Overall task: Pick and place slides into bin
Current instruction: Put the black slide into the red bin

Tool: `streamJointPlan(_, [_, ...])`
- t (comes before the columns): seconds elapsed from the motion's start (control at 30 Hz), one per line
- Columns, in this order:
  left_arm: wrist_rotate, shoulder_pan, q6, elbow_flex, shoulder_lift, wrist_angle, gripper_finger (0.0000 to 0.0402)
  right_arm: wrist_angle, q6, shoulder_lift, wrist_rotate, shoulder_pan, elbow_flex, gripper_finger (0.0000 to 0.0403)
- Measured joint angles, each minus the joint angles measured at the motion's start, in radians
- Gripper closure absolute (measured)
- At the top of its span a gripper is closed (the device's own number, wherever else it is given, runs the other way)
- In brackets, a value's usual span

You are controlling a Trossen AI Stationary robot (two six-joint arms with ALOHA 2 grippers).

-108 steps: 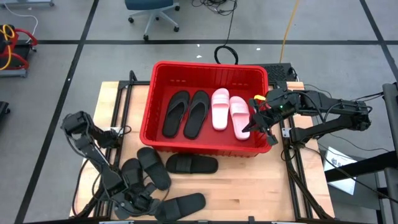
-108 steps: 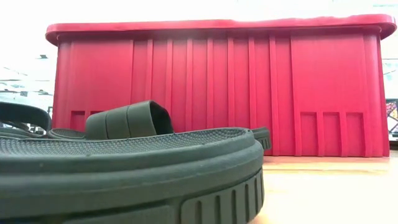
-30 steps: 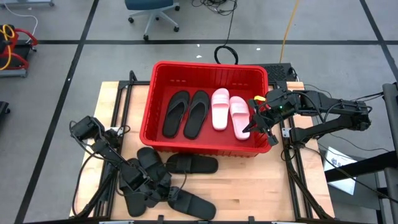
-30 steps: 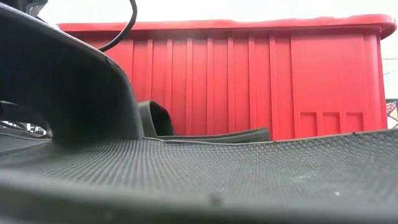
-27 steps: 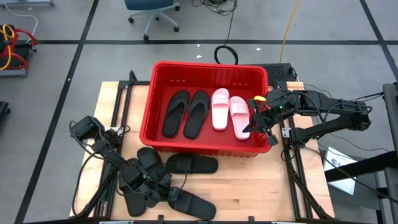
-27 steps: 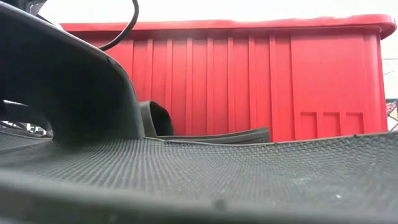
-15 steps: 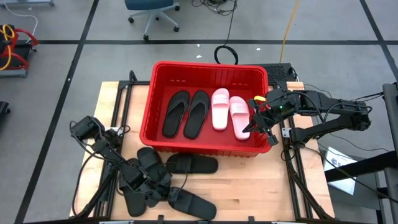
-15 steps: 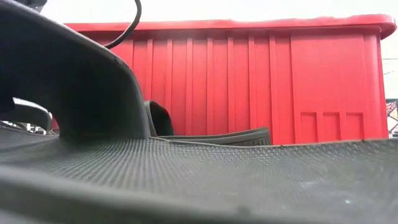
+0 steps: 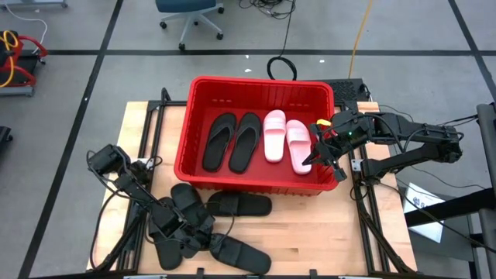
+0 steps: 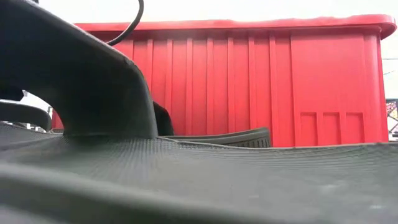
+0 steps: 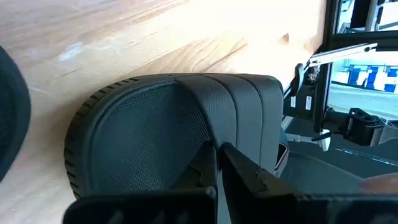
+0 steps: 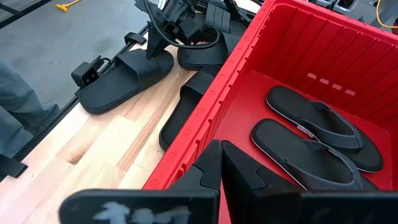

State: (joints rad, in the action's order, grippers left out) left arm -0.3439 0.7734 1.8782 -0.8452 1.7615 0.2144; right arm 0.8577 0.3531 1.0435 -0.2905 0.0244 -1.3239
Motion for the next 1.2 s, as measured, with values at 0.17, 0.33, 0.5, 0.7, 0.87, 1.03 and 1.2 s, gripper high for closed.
streamJointPlan(0.17, [0.003,0.000,0.008,0.000,-0.005,0.002,0.0400,0.000,0.000,0.000,0.000,0.000,0.000,0.0403])
streamJointPlan(0.33, [0.007,0.000,0.002,-0.006,-0.040,-0.002,0.0401,0.000,0.001,0.000,0.000,0.000,0.000,0.0403])
streamJointPlan(0.5, [0.010,0.000,-0.021,-0.007,-0.093,-0.002,0.0401,0.000,0.002,0.000,0.000,0.000,0.000,0.0403])
streamJointPlan(0.7, [-0.040,-0.002,-0.088,-0.008,-0.174,-0.014,0.0401,0.000,0.002,0.000,0.000,0.000,0.000,0.0403])
streamJointPlan(0.87, [-0.064,-0.007,-0.125,-0.008,-0.236,-0.055,0.0402,0.000,0.002,0.000,0.000,0.000,0.000,0.0403])
streamJointPlan(1.03, [-0.068,-0.017,-0.134,-0.008,-0.292,-0.130,0.0402,0.000,0.002,0.000,0.000,0.000,0.000,0.0403])
streamJointPlan(1.2, [-0.076,-0.021,-0.167,-0.008,-0.351,-0.145,0.0401,0.000,0.002,0.000,0.000,0.000,0.000,0.0403])
